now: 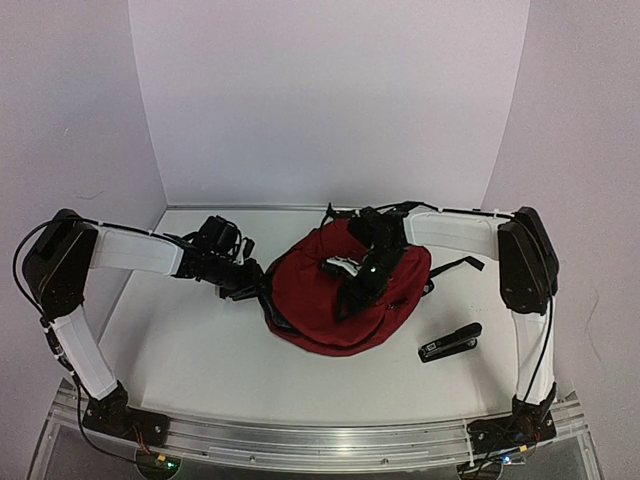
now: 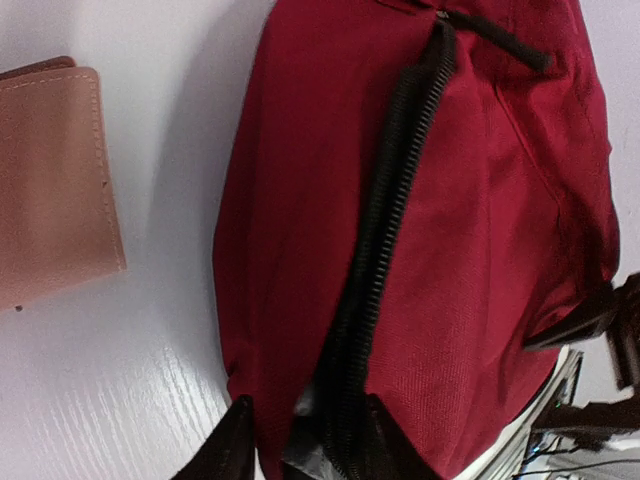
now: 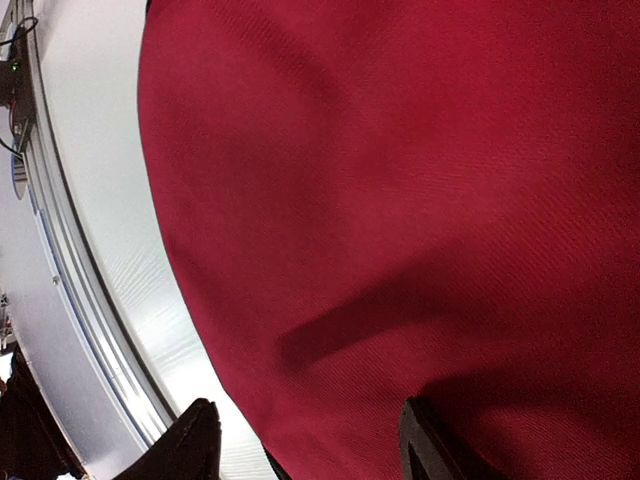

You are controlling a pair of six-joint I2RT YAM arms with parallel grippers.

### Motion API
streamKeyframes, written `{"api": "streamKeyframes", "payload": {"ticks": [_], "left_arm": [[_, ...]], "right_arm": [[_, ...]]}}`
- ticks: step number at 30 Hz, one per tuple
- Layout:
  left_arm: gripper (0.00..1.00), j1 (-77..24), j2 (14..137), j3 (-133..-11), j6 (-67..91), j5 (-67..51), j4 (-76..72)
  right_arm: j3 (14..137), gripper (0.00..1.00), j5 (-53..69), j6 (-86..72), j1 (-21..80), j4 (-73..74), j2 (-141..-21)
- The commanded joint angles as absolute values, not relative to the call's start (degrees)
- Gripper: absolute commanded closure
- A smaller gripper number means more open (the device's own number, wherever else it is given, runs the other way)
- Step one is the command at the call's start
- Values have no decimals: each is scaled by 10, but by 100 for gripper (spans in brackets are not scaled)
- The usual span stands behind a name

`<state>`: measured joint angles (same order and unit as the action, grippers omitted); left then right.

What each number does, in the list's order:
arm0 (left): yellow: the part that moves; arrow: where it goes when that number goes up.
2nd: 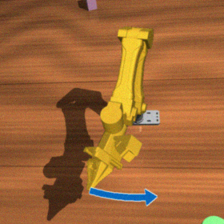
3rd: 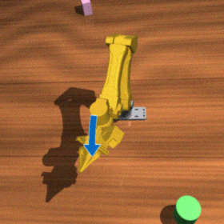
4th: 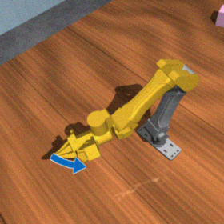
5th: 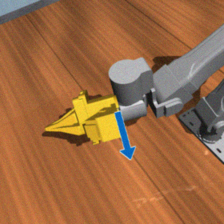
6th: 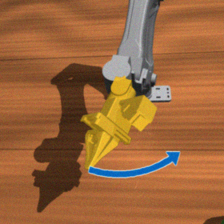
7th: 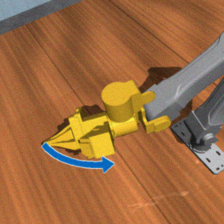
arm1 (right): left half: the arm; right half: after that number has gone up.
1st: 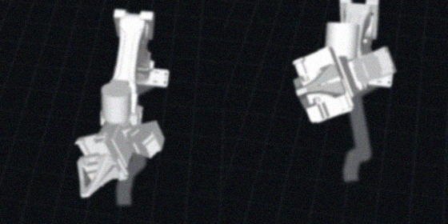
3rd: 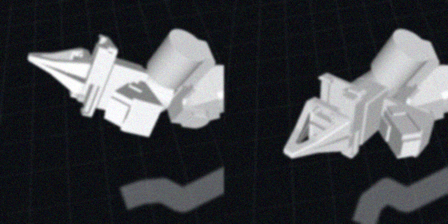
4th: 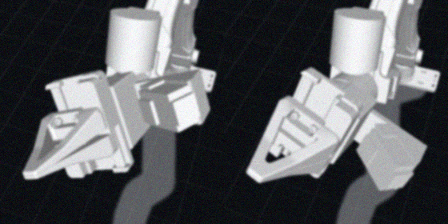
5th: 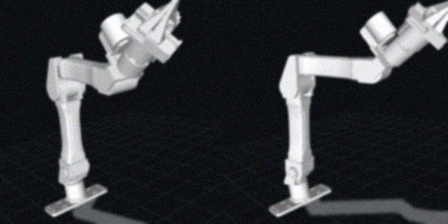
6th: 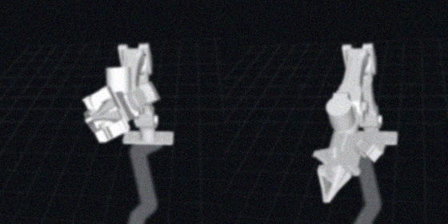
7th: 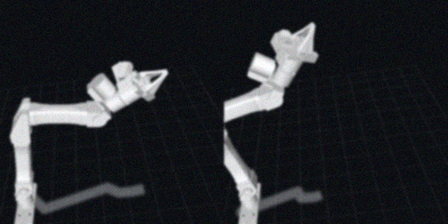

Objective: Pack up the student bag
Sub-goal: Adjust the student bag at the center of the board.

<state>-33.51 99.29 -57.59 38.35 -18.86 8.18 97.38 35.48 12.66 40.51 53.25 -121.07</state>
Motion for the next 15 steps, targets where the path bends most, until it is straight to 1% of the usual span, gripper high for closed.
{"api": "streamKeyframes", "payload": {"ticks": [1,4,5,7,9,10,11,13,14,15], "left_arm": [[81,-375,981,-573,365,-203,77],[95,-406,974,-571,363,-207,88],[98,-413,970,-571,362,-212,92],[99,-421,957,-568,357,-222,97],[90,-422,930,-568,344,-212,116],[81,-422,912,-570,330,-186,128],[64,-421,889,-573,315,-153,147],[41,-412,858,-582,285,-106,166],[36,-405,844,-587,273,-97,170],[33,-396,839,-595,256,-99,172]], "right_arm": [[977,39,337,143,385,526,-1129],[994,39,328,146,378,526,-1115],[1005,38,323,145,377,526,-1114],[1025,38,311,145,376,526,-1116],[1046,37,299,143,376,526,-1125],[1056,36,291,143,376,526,-1128],[1068,36,282,142,376,525,-1133],[1089,36,265,140,376,525,-1143],[1098,36,258,137,376,524,-1148],[1105,36,251,133,376,523,-1155]]}}
